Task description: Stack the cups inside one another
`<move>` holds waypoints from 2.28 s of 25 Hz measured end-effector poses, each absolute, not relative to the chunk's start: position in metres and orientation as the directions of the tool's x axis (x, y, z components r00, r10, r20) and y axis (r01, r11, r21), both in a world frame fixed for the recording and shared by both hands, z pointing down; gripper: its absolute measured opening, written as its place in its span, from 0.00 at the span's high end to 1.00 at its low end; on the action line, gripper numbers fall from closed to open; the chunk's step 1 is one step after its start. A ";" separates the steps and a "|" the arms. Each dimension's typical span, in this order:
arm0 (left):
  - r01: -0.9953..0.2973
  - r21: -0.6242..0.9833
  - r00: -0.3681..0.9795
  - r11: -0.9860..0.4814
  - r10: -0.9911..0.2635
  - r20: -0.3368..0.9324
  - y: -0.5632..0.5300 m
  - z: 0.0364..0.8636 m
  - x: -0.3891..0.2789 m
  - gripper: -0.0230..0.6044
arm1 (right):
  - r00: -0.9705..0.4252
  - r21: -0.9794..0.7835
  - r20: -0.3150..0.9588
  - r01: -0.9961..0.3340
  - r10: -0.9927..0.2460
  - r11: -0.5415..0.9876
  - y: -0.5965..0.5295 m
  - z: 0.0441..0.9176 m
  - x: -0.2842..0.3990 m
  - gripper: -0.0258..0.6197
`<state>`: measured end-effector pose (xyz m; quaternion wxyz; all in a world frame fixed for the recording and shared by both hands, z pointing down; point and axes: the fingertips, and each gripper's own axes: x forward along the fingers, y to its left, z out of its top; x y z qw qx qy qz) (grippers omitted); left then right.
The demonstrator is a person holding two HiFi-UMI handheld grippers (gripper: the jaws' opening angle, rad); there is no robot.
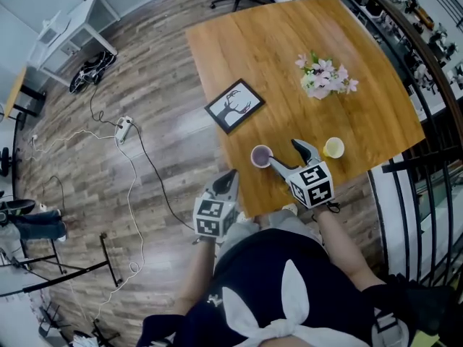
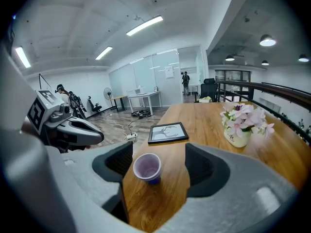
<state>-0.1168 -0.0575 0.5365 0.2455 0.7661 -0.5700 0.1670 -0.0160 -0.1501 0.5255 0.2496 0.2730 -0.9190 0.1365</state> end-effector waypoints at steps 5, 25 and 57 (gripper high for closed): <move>-0.947 0.184 0.320 -0.262 -0.785 0.531 -0.063 0.534 -0.105 0.93 | -0.695 -0.113 0.541 -0.617 -0.473 0.779 -0.156 0.529 0.008 0.44; -0.927 0.183 0.373 -0.327 -0.754 0.541 -0.096 0.539 -0.064 0.93 | -0.550 -0.074 0.569 -0.775 -0.612 0.628 -0.215 0.543 0.123 0.44; -0.938 0.201 0.347 -0.283 -0.742 0.573 -0.134 0.554 -0.029 0.93 | -0.452 -0.015 0.721 -0.768 -0.525 0.641 -0.244 0.619 0.180 0.44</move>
